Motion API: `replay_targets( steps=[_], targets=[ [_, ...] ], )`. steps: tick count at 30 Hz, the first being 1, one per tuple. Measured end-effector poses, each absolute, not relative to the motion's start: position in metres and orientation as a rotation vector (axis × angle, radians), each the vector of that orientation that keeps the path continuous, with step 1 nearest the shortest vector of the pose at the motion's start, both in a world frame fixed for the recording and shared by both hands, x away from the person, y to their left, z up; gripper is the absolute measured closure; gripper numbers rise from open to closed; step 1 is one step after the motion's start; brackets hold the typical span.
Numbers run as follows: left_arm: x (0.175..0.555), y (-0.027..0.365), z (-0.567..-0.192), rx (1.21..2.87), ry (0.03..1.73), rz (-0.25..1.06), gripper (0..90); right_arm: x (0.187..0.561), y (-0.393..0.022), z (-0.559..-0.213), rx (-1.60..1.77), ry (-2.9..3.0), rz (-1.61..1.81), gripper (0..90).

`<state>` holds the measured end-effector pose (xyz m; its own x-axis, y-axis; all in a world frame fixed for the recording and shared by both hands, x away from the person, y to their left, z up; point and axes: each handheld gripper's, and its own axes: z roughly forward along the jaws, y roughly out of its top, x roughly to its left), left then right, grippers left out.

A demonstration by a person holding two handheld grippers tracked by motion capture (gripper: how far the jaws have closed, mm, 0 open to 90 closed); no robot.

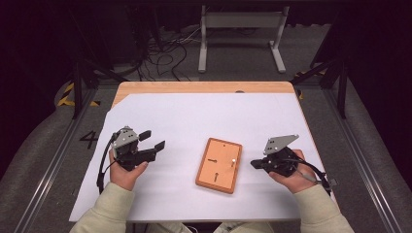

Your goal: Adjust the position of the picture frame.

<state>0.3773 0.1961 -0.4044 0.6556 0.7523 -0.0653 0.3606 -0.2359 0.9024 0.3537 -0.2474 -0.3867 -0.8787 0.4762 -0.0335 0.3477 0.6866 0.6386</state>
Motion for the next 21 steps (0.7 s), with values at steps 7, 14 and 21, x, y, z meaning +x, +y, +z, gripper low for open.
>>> replay_targets(
  steps=[7, 14, 21],
  targets=[
    [0.378, 0.195, -0.405, 1.846, 0.883, 0.471, 32.3, 0.352, -0.233, -0.396, 0.601, 2.790, 0.900, 90.0],
    [0.378, 0.195, -0.406, 1.847, 0.885, 0.465, 32.2, 0.350, -0.222, -0.405, 0.553, 2.863, 0.830, 90.0],
    [0.378, 0.194, -0.406, 1.851, 0.884, 0.458, 32.2, 0.348, -0.212, -0.412, 0.505, 2.918, 0.775, 90.0]
  ],
)
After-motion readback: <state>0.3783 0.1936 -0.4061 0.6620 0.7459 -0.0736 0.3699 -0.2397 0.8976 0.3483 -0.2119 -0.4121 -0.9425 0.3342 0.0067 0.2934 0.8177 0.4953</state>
